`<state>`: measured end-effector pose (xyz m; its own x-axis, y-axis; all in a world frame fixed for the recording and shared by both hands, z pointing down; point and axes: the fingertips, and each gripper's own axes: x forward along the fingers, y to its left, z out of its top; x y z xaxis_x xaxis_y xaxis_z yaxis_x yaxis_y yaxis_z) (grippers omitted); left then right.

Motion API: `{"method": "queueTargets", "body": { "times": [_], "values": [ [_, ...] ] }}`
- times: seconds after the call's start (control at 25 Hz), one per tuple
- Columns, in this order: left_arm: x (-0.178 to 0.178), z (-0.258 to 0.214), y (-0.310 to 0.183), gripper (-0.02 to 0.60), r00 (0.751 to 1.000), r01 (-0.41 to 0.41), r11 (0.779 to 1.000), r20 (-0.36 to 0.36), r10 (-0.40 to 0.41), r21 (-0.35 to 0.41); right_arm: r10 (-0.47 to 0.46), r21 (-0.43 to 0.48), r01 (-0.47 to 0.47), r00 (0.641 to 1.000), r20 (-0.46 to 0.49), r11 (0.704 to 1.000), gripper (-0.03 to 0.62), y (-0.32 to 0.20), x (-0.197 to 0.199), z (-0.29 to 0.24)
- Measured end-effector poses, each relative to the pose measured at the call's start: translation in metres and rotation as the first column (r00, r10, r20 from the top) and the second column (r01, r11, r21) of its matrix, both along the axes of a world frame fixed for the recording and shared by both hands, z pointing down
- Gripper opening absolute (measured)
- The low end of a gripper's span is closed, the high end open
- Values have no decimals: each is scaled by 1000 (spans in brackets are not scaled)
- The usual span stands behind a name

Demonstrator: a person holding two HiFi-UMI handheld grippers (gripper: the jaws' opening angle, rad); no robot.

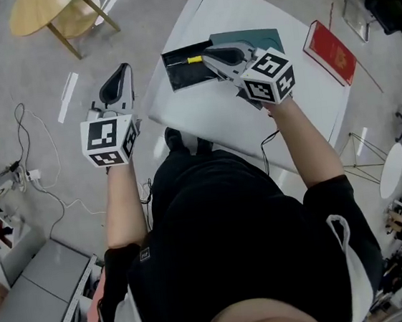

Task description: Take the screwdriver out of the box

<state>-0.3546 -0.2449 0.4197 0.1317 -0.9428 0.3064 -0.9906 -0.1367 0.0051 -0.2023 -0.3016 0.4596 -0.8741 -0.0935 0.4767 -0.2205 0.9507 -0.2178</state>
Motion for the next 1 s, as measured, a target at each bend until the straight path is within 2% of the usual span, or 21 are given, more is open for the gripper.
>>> {"method": "queueTargets", "body": {
  "times": [0.16, 0.24, 0.4, 0.48, 0.6, 0.68, 1.0],
  "values": [
    [-8, 10, -11, 17, 999, -25, 1000, -25, 25, 1, -75, 48, 84, 985, -154, 995, 42, -4, -18, 29],
    [-10, 15, -13, 17, 999, -35, 999, -35, 35, 1, -110, 64, 129, 966, -235, 990, 114, -4, -25, 46],
    [-19, 25, -14, 17, 998, -39, 999, -50, 38, -3, -158, 92, 205, 918, -365, 974, 118, -4, -36, 76],
    [-23, 31, -15, 17, 998, -45, 999, -53, 44, -8, -180, 117, 252, 885, -430, 961, 120, -6, -40, 90],
    [-28, 44, -15, 17, 997, -55, 998, -59, 54, -20, -222, 160, 356, 815, -535, 921, 120, -9, -43, 115],
    [-33, 49, -15, 17, 997, -48, 999, -69, 46, -24, -252, 156, 412, 771, -585, 898, 123, -11, -46, 131],
    [-51, 64, -9, 17, 996, -11, 999, -92, 6, -50, -310, 83, 502, 646, -698, 861, 133, -16, -47, 172]
  ]
}}
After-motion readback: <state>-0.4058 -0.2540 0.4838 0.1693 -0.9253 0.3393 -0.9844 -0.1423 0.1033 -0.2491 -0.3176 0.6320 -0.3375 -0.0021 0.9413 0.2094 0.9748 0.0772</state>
